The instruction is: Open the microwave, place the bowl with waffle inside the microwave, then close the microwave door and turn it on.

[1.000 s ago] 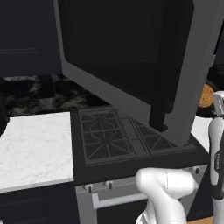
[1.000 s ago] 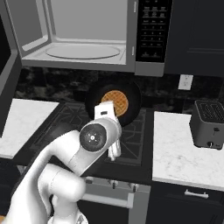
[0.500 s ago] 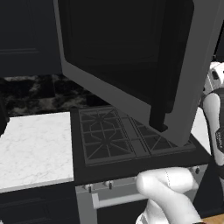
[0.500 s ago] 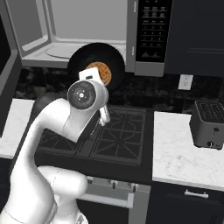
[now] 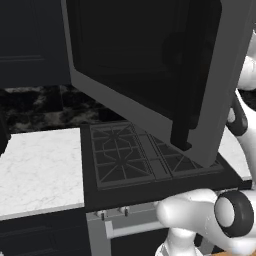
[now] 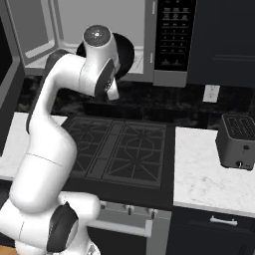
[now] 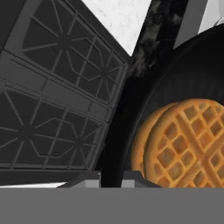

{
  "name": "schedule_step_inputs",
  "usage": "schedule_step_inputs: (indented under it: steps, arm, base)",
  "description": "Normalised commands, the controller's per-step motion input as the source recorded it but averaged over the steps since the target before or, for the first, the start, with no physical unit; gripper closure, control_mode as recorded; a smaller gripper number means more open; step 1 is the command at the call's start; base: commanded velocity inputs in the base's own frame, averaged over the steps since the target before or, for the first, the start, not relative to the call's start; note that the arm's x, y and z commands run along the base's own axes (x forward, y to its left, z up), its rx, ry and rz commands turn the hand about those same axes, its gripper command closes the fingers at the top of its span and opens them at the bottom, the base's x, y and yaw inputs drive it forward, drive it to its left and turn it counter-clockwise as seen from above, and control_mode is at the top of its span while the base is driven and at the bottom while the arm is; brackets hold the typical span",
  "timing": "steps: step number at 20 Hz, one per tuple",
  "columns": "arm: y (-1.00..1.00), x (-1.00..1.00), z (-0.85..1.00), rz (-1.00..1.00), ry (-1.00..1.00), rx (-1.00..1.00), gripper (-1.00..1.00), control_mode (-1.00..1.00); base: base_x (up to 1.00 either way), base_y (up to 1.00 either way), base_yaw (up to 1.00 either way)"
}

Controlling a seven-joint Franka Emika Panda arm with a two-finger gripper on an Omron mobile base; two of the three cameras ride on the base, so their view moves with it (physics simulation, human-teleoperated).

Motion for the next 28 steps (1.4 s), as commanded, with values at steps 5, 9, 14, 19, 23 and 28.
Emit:
schedule_step_inputs:
  steps: [5,9,14,19,23,28]
  arm:
    - [0.08,0.92,0.04,0.02,0.20,0.06,1.00,-1.00]
    - [0.42,0.69,0.06,0.00,0.06,0.00,1.00,-1.00]
    - [0.14,0.80,0.06,0.00,0.02,0.00,1.00,-1.00]
    - [0.04,0.80,-0.15,0.00,0.00,0.00,1.00,-1.00]
    - [0.26,0.59,-0.15,0.04,0.00,0.00,1.00,-1.00]
    - [0.27,0.22,-0.08,0.09,-0.01,0.00,-1.00,-1.00]
  base:
    - [0.00,0.00,0.00]
    - [0.00,0.00,0.00]
    - [0.00,0.00,0.00]
    - [0.00,0.00,0.00]
    - [0.00,0.00,0.00]
    - [0.00,0.00,0.00]
